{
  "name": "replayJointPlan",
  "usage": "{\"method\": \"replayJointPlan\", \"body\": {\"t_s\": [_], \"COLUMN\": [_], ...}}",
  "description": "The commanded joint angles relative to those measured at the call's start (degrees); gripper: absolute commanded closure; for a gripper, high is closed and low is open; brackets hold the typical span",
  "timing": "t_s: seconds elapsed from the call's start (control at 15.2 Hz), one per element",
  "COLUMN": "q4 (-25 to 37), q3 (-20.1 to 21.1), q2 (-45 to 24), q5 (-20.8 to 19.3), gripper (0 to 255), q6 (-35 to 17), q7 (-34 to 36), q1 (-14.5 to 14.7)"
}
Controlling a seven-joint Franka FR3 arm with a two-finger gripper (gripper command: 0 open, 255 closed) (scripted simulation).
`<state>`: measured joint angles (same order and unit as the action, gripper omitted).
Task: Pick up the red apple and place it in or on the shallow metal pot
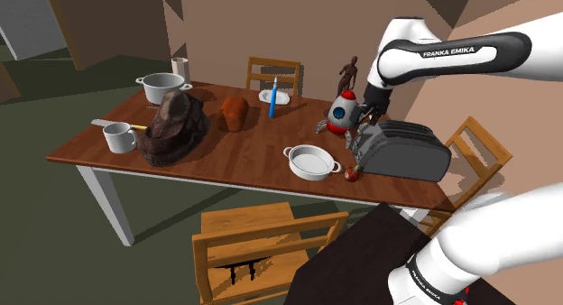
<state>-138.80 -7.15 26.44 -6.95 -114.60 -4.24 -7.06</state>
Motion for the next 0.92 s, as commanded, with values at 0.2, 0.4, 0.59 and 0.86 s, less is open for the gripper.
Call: {"method": "replayJointPlan", "body": {"t_s": [0.2, 0.4, 0.59, 0.86], "q4": [-0.9, -0.5, 0.2, 1.9], "q3": [-2.2, -3.5, -4.7, -6.2], "q2": [-8.4, -14.0, -19.7, -27.7], "q5": [-0.3, -0.1, 0.4, 1.8], "gripper": [0, 0, 0, 0], "q6": [-6.9, -10.6, -14.1, -18.4], "q7": [1.5, 2.2, 2.8, 3.1], "q1": [-1.9, -2.9, -3.8, -5.0]}}
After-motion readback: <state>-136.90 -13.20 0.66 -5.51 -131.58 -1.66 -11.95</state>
